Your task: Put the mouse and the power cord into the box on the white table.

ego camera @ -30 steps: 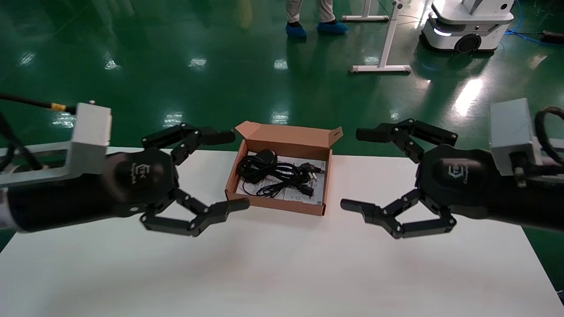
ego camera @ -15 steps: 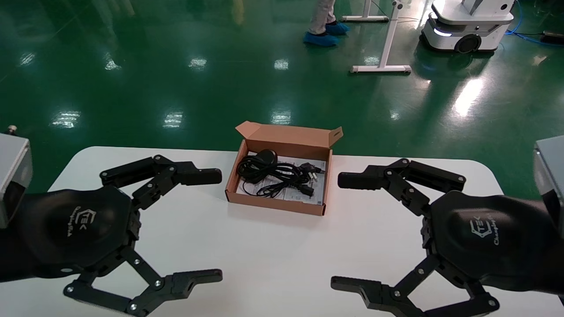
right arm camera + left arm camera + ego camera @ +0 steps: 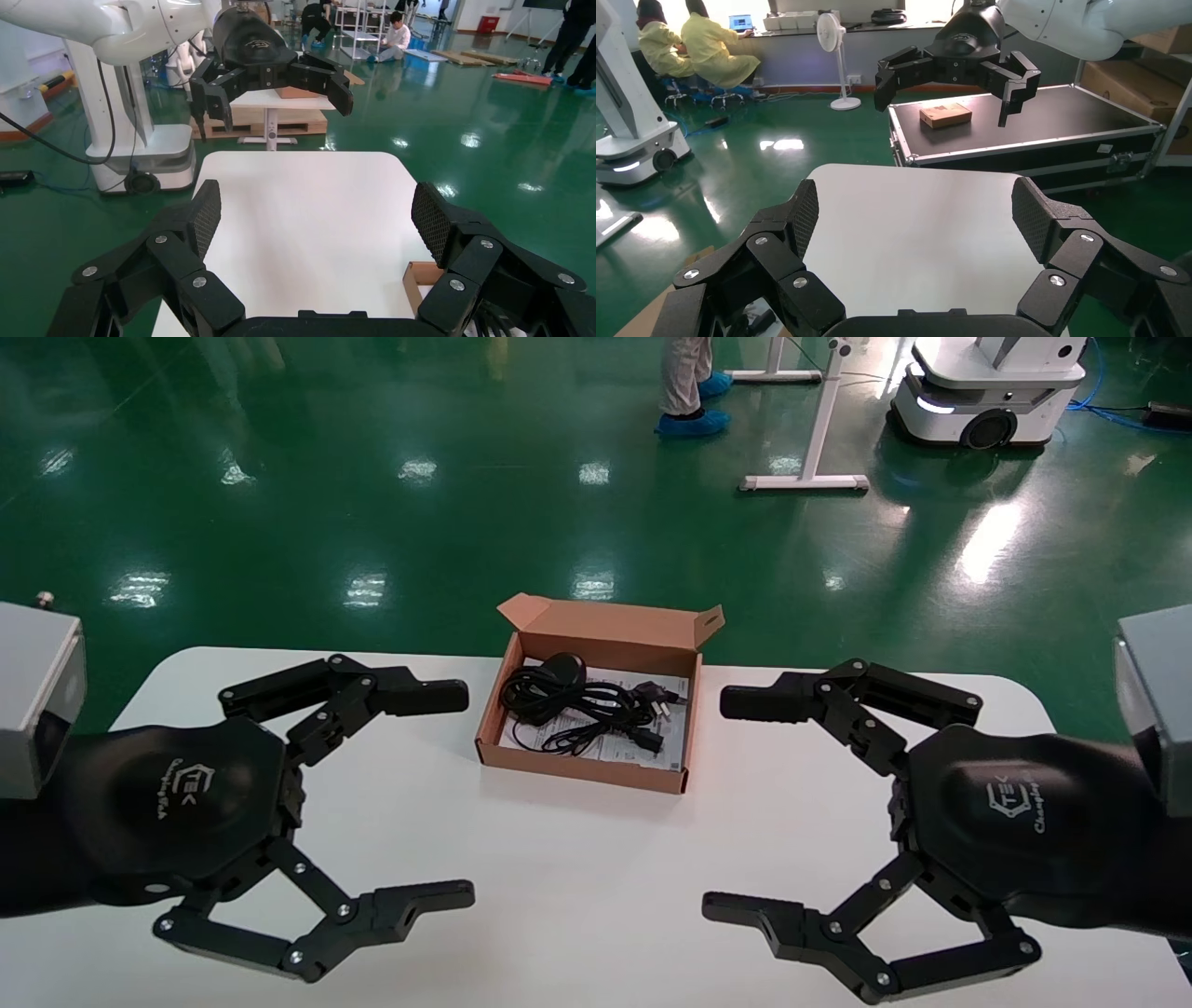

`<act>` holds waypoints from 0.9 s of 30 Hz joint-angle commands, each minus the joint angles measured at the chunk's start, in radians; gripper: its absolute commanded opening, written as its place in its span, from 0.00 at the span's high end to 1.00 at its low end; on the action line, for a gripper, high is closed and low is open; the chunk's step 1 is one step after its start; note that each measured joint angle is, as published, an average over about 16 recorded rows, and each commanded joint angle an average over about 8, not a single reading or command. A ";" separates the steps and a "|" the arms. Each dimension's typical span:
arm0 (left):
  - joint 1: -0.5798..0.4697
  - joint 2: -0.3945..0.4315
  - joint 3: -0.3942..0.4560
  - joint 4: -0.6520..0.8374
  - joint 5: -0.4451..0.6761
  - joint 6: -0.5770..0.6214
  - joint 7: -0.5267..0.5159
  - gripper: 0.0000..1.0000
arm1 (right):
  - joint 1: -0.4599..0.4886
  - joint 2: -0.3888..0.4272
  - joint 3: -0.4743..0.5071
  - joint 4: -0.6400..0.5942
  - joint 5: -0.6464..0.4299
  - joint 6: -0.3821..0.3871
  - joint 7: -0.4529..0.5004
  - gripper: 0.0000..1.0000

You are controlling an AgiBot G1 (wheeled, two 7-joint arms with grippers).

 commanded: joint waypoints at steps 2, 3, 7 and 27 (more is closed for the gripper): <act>-0.001 0.002 0.001 0.004 0.002 -0.001 0.002 0.00 | 0.003 -0.001 -0.002 -0.004 -0.002 0.001 -0.002 0.00; -0.002 0.002 0.001 0.004 0.002 -0.001 0.002 0.00 | 0.004 -0.001 -0.003 -0.005 -0.003 0.001 -0.003 0.00; -0.003 0.004 0.002 0.007 0.004 -0.002 0.003 0.00 | 0.006 -0.002 -0.004 -0.009 -0.005 0.001 -0.005 0.00; -0.005 0.006 0.004 0.013 0.007 -0.004 0.005 0.00 | 0.010 -0.003 -0.008 -0.015 -0.007 0.003 -0.008 0.00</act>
